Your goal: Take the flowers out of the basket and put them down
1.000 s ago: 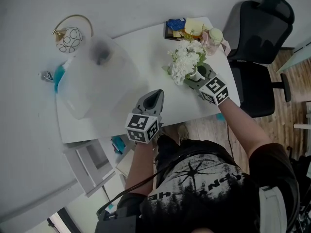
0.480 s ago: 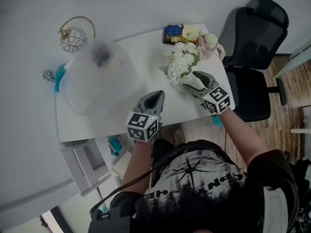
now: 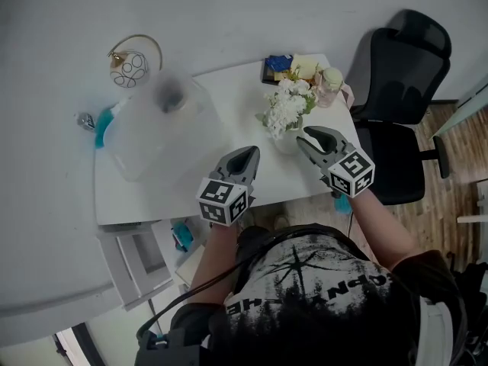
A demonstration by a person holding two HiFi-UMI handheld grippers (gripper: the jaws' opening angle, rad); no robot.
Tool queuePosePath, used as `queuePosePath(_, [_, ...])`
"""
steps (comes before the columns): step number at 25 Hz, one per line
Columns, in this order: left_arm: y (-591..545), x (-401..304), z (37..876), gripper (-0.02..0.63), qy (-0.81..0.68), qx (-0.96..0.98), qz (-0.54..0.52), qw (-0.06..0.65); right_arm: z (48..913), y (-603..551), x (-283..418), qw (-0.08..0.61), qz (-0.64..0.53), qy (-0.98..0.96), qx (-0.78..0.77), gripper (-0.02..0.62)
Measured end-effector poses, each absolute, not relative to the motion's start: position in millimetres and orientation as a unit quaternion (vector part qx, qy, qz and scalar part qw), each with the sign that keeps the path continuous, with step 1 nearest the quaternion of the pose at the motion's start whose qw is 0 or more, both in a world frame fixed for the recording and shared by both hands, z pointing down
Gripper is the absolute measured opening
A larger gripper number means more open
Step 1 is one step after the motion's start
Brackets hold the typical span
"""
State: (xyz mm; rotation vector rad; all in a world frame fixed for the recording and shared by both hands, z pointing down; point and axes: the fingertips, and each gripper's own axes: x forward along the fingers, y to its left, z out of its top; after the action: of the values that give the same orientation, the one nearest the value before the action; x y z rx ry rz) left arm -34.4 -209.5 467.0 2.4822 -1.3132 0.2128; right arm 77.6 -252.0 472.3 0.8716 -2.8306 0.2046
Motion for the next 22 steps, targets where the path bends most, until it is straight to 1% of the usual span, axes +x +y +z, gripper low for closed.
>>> queuePosePath(3, [-212, -34, 459, 0.011, -0.461, 0.871, 0.074, 0.152, 461, -249, 77, 0.079, 0.063, -0.951, 0.292, 0.053])
queuePosePath(5, [-212, -34, 455, 0.011, -0.461, 0.872, 0.076, 0.145, 458, -245, 75, 0.080, 0.060, -0.952, 0.288, 0.029])
queuePosePath(9, [-215, -36, 448, 0.011, -0.463, 0.873, 0.076, 0.133, 454, -244, 69, 0.084, 0.051, -0.955, 0.281, 0.018])
queuePosePath(22, [-215, -30, 448, 0.011, -0.458, 0.876, 0.084, 0.126, 455, -240, 58, 0.098, 0.045, -0.959, 0.262, 0.017])
